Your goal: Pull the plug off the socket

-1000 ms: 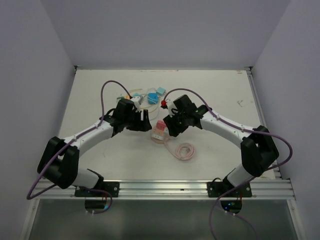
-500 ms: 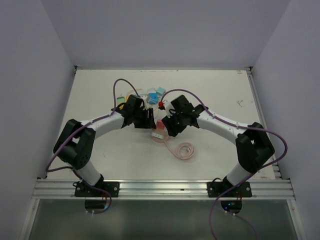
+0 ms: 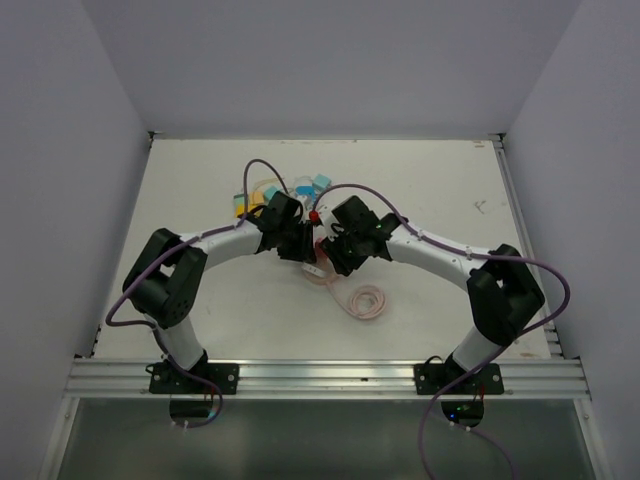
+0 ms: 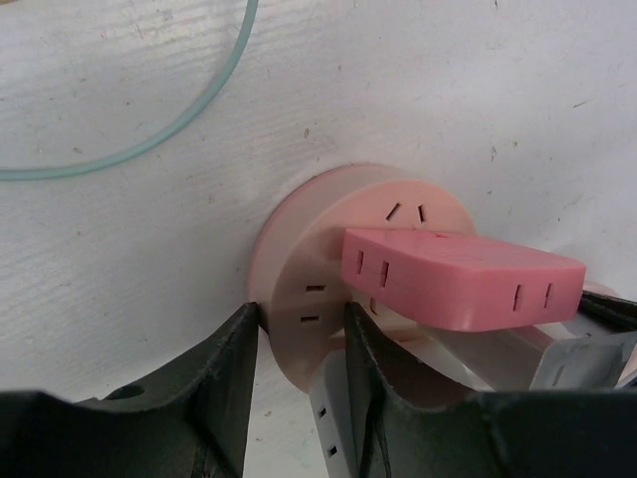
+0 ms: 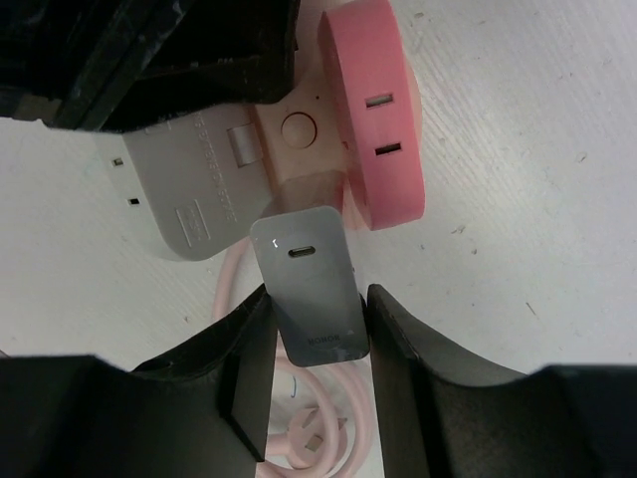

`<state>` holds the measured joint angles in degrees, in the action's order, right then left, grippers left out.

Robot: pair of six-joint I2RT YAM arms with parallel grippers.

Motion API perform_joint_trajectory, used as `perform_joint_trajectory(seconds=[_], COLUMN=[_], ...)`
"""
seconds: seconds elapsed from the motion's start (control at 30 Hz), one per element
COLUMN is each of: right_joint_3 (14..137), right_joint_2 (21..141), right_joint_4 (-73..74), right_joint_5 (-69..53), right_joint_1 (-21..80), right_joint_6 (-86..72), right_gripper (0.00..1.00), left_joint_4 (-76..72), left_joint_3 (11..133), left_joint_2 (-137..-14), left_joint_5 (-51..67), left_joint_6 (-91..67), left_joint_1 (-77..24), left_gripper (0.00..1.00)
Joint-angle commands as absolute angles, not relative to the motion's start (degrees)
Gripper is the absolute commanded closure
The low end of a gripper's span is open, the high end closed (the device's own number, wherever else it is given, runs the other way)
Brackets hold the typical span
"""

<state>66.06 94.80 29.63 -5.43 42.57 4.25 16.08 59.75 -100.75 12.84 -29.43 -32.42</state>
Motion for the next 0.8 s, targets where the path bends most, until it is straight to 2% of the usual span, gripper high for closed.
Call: perform_joint_trajectory(seconds=[0.0, 0.07, 0.13, 0.2, 0.23, 0.3, 0.77], right_joint_3=[67.24, 66.89, 66.53, 66.18, 66.01, 65.92, 70.93], right_joint_2=[95.45, 95.19, 95.19, 94.84, 94.83, 94.05, 88.33], right_joint_4=[27.60, 27.42, 26.98, 26.63, 26.37, 25.75, 22.42], right_joint_5=[-2.99, -2.46, -2.37, -2.02, -1.93, -2.02, -2.11], right_joint_1=[43.94, 44.21, 44.65, 45.17, 45.44, 45.88, 46.14], right_joint_6=[5.27, 5.27, 5.19, 5.01, 4.92, 4.75, 2.72], right_gripper=[0.63, 0.66, 0.72, 0.82, 0.91, 0.99, 1.00], left_joint_4=[18.28, 18.54, 18.81, 19.42, 20.12, 20.91, 25.22], left_joint_3=[60.82, 60.29, 59.94, 59.77, 59.68, 59.50, 56.87], left_joint_2=[-102.74, -103.09, -103.53, -104.23, -104.50, -105.03, -107.84], left_joint_5=[10.90, 10.64, 10.20, 9.76, 9.41, 7.92, 1.67], left_joint_6=[-30.32, -30.76, -31.02, -31.20, -31.29, -31.46, -33.31], left_joint_1=[-33.22, -33.22, -33.31, -33.22, -33.31, -33.40, -34.54], left_gripper=[0.61, 0.64, 0.69, 0.75, 0.76, 0.78, 0.82])
